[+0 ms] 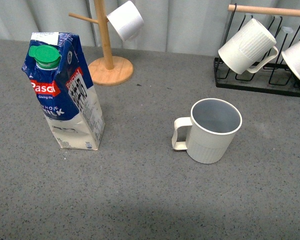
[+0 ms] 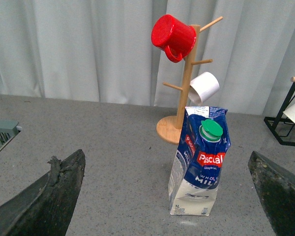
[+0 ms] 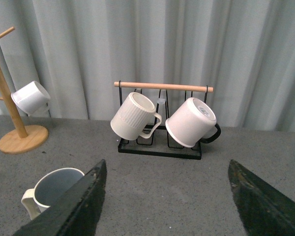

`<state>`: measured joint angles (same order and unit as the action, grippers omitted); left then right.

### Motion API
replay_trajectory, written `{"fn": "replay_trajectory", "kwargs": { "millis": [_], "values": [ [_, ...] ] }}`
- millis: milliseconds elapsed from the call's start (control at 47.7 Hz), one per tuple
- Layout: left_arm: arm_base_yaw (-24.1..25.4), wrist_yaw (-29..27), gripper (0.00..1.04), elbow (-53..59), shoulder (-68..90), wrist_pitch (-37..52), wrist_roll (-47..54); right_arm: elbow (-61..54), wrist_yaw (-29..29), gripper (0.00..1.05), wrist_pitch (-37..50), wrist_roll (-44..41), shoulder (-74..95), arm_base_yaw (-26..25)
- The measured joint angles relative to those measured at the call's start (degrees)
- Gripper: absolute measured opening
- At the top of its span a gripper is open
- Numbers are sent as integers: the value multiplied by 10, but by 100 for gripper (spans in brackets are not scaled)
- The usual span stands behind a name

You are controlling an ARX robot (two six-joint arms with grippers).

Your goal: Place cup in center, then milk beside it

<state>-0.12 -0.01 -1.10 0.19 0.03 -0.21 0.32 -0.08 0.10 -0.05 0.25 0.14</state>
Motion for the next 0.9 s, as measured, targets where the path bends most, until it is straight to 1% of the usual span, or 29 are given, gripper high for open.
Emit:
{"fn": "replay_trajectory", "kwargs": {
  "millis": [84, 147, 231, 357, 399, 420, 462, 503, 608, 713, 818, 860, 902],
  "values": [
    [0, 0, 98, 0, 0, 0, 0, 0, 0, 90, 0, 0, 0, 0],
    [0, 0, 98, 0, 0, 0, 0, 0, 0, 97, 0, 0, 0, 0],
    [0, 0, 98, 0, 0, 0, 0, 0, 0, 95, 0, 0, 0, 0],
    [0, -1, 98, 0, 0, 0, 0, 0, 0, 96, 0, 0, 0, 0],
    [-21, -71, 98, -14, 20, -45, -28, 0, 0, 96, 0, 0, 0, 0],
    [-27, -85, 98, -17, 28, -56, -35, 0, 0, 96, 0, 0, 0, 0],
    [-43, -142, 98, -29, 65, -84, -69, 0, 0, 96, 0, 0, 0, 0],
    [-47, -164, 98, -30, 97, -80, -91, 0, 1, 96, 0, 0, 0, 0],
    [-32, -151, 98, -35, 189, 0, -121, 0, 0, 96, 0, 0, 0, 0],
    [-23, -131, 98, -52, 311, 122, -125, 0, 0, 96, 0, 0, 0, 0],
    [-42, -128, 98, -75, 452, 242, -125, 0, 0, 96, 0, 0, 0, 0],
    [-51, -124, 98, -85, 506, 281, -131, 0, 0, 96, 0, 0, 0, 0],
    [-57, -125, 98, -93, 537, 302, -134, 0, 0, 96, 0, 0, 0, 0]
  ]
}}
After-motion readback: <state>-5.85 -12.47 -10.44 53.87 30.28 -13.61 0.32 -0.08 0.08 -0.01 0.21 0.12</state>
